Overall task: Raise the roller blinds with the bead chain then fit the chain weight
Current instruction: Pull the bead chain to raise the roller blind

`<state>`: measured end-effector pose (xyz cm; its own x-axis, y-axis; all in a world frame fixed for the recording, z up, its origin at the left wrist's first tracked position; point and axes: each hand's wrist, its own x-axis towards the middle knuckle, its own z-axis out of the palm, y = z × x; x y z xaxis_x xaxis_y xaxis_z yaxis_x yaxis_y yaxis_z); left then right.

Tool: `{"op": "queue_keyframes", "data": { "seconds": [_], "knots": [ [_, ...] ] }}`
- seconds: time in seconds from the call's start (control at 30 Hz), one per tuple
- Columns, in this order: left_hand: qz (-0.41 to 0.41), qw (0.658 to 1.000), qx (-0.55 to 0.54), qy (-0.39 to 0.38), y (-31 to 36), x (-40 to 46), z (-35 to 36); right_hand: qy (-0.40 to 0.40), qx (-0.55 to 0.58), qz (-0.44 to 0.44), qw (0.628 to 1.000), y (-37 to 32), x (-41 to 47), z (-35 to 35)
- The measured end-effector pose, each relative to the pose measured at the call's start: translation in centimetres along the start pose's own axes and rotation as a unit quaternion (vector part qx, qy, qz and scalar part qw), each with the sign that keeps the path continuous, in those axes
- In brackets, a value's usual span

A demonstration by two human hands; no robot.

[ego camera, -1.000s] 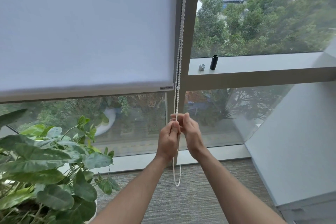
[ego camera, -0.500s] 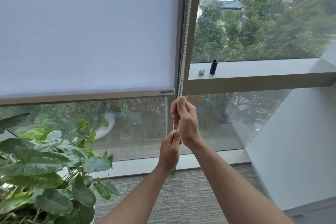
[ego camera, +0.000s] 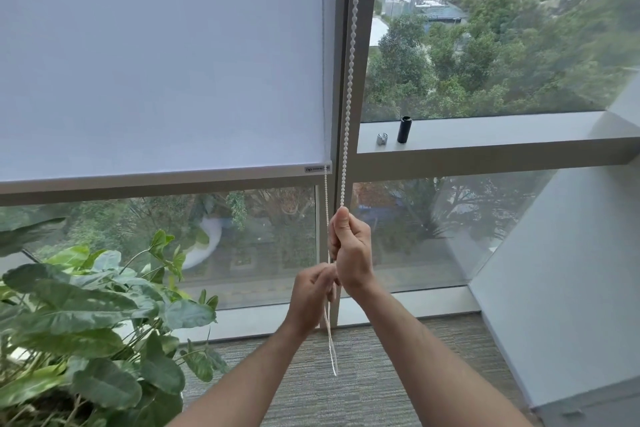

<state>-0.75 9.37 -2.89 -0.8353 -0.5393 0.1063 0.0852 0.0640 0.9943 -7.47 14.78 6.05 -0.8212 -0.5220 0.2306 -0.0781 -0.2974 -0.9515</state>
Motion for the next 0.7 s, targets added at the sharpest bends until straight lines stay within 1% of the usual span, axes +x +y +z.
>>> {"op": "queue_keyframes", "data": {
  "seconds": [0.1, 0.23, 0.27, 0.3, 0.37, 0.47, 0.57, 0.7],
  "knots": [
    [0.022, 1.0, -0.007, 0.009, 1.5, 1.0, -1.4, -0.002, 0.011, -0.002, 1.0, 0.4, -0.4, 0.2],
    [0.032, 0.993, -0.078, 0.082, 4.9, 2.9, -2.0, -0.009, -0.006, 0.021, 1.0, 2.1, -1.9, -0.2],
    [0.041, 0.991, -0.098, 0.087, 6.2, 3.3, -1.9, -0.01, -0.014, 0.033, 0.999, 2.8, -2.5, -0.5],
    [0.056, 0.989, -0.111, 0.077, 7.6, 3.5, -1.7, -0.012, -0.022, 0.044, 0.999, 3.5, -3.0, -0.8],
    [0.097, 0.987, -0.121, 0.031, 10.1, 3.9, -1.2, -0.015, -0.042, 0.07, 0.997, 4.9, -4.0, -1.5],
    [0.147, 0.983, -0.109, -0.02, 12.5, 4.1, 0.3, -0.015, -0.058, 0.11, 0.992, 6.7, -5.6, -2.7],
    [0.139, 0.984, -0.115, -0.013, 12.9, 3.8, 1.9, -0.022, -0.074, 0.135, 0.988, 7.8, -6.5, -3.7],
    [0.137, 0.985, -0.094, 0.04, 12.4, 3.7, 2.9, -0.042, -0.077, 0.164, 0.983, 7.8, -6.5, -4.1]
  ]
}}
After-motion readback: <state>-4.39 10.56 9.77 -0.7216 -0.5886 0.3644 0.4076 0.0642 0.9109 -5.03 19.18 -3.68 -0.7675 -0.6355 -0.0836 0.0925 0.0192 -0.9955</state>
